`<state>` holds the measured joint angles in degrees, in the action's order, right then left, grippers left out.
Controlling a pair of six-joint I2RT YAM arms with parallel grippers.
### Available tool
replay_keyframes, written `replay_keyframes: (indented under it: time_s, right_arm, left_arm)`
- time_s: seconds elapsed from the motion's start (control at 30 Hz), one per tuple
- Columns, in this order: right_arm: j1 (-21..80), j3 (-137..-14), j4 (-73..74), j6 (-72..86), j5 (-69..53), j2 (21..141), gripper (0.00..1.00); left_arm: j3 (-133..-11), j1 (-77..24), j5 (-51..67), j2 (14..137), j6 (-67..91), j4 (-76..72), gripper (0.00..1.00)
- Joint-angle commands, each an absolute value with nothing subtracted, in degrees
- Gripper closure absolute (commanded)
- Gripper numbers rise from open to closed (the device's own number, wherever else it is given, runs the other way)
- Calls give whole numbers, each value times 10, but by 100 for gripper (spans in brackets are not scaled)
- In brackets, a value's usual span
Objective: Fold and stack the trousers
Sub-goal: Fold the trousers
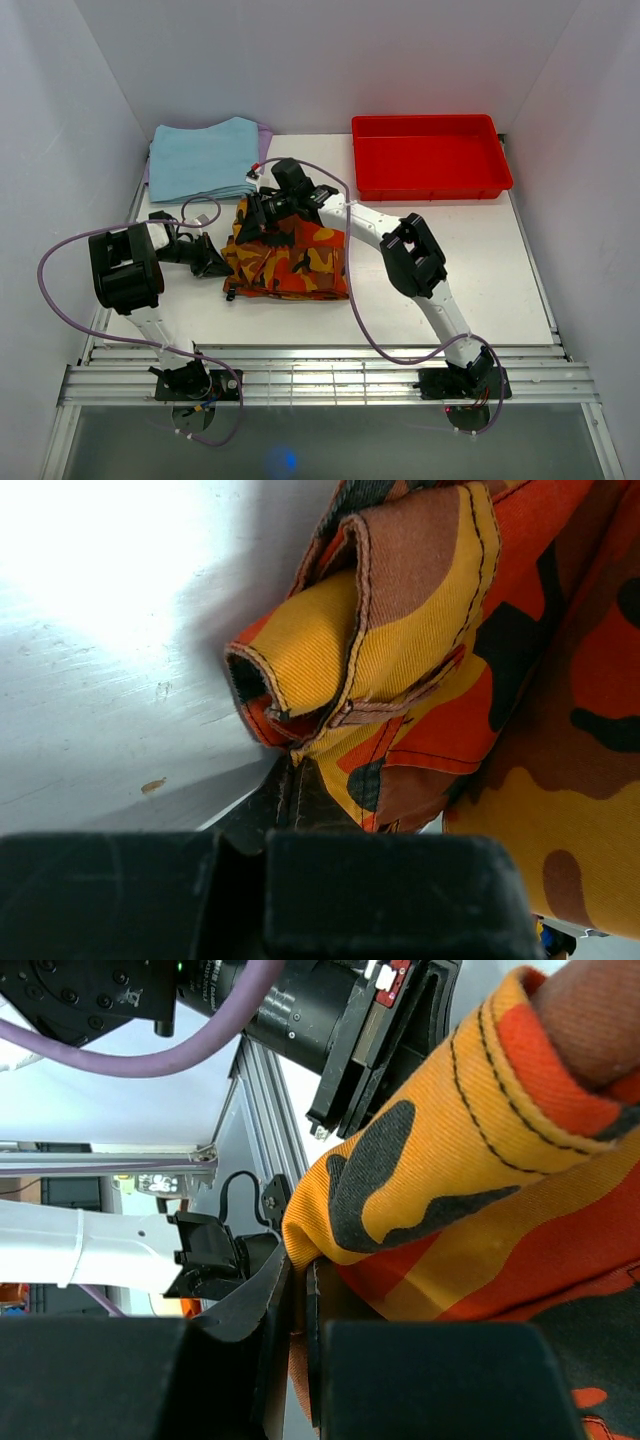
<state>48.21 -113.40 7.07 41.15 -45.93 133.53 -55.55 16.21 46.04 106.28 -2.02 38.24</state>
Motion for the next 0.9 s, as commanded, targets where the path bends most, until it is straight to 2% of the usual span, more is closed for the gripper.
replay_keyframes:
  time_s: [0.0, 0.3, 0.57, 0.63, 0.67, 0.7, 0.8, 0.87]
  right_arm:
    - [490, -1168, 27, 437, -478, 1346, 92]
    - [497, -1160, 17, 455, -475, 1364, 92]
    - [498, -1169, 7, 462, -480, 1366, 92]
    - [498, -1168, 6, 467, -482, 1366, 92]
    - [498, -1166, -11, 468, -485, 1368, 89]
    - [498, -1165, -16, 471, -486, 1368, 86]
    - [498, -1165, -24, 474, -490, 1368, 85]
    - [499, -1165, -37, 481, -498, 1366, 78]
  left_arm:
    - [-534, 154, 398, 1057, -33, 370, 100]
    - [-537, 156, 390, 1051, -29, 368, 100]
    - [-547, 201, 393, 1026, -28, 369, 93]
    - [-551, 207, 413, 1028, -32, 377, 88]
    - [-551, 208, 419, 1027, -32, 379, 83]
    - [-548, 210, 439, 1022, -33, 381, 72]
    - [-540, 229, 457, 1015, -33, 380, 59]
    - [-542, 257, 481, 1007, -29, 381, 49]
